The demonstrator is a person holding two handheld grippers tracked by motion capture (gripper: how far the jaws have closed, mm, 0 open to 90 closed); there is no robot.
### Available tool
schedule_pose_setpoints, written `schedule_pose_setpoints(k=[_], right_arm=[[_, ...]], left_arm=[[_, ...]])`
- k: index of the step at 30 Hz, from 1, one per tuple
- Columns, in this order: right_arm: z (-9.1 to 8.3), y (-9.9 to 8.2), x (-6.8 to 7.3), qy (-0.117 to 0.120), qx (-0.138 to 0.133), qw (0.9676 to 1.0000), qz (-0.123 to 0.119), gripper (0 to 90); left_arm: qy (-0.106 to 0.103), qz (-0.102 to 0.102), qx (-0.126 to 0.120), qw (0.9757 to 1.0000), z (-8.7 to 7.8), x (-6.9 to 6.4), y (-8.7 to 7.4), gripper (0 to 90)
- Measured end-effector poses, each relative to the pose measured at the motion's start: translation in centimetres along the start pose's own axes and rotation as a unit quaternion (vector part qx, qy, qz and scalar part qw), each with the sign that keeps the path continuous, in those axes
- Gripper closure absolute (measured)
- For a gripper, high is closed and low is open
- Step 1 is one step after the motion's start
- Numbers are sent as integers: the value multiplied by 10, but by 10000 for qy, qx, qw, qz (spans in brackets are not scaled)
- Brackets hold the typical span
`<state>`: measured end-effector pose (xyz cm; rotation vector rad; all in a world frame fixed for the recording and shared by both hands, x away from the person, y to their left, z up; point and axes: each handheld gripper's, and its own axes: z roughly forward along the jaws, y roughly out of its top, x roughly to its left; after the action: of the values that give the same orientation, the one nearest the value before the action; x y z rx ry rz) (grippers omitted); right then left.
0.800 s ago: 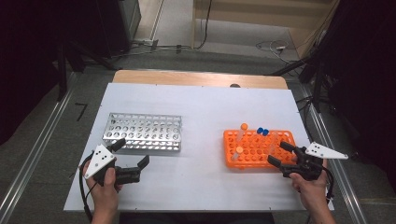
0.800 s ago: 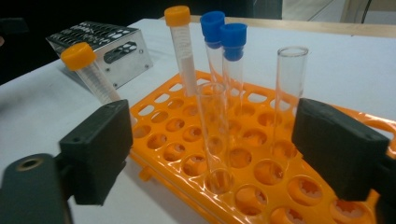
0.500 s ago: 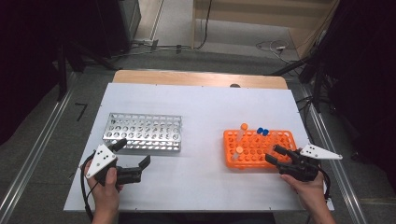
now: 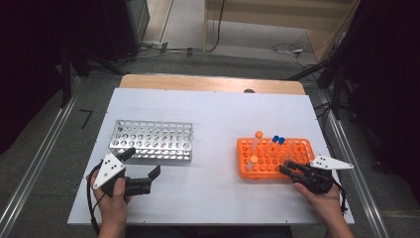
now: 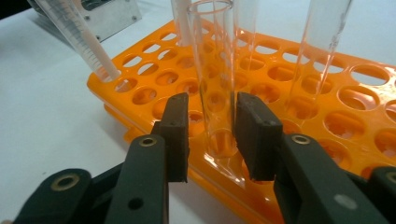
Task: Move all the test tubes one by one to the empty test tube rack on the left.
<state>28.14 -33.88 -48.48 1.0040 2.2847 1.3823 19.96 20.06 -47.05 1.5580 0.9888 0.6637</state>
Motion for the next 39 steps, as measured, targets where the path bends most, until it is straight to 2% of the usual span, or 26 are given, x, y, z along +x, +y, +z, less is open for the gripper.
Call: schedule_pose_setpoints(k=[3,8,11,14,17,18,21,22,23,26,31,32,33,34,36,39], right_arm=[[0,-1,0,-57,-28,10000,-66,701],[1,-1,1,-183,-38,9997,-130,737],[0,0,0,-215,-22,9997,-74,740],[-5,4,2,-203,-124,9997,-76,740],[-20,16,8,-169,-460,9988,-80,741],[-20,16,8,-169,-460,9988,-80,741],[-24,22,15,-62,-522,9985,-162,742],[-22,24,22,100,-481,9985,-224,741],[-22,24,22,100,-481,9985,-224,741],[-18,27,34,340,-414,9980,-345,742],[-11,33,56,784,-384,9949,-514,742],[-11,33,56,784,-384,9949,-514,742],[-7,35,65,910,-360,9935,-580,742],[-7,35,65,910,-360,9935,-580,742],[0,37,77,1054,-299,9916,-689,742],[5,38,84,1145,-249,9907,-685,742]], left_arm=[[4,5,33,10000,2,-2,0,0],[-17,42,71,10000,4,-4,0,0],[-37,63,66,10000,4,-5,0,0],[-63,64,66,9999,4,-5,0,0],[-63,78,79,9999,4,-6,0,0],[-71,71,73,9999,4,-6,0,0],[-88,86,68,9999,4,-7,1,0],[-93,88,67,9999,4,-7,1,0],[-91,80,56,9999,5,-8,1,0],[-101,115,51,9999,6,-11,2,0],[-269,100,67,9996,8,-15,3,0],[-316,94,75,9994,9,-17,4,0],[-352,56,55,9993,10,-19,4,0],[-388,52,74,9992,10,-20,5,0],[-369,37,95,9993,11,-25,8,0],[-366,81,111,9992,13,-34,14,0]])
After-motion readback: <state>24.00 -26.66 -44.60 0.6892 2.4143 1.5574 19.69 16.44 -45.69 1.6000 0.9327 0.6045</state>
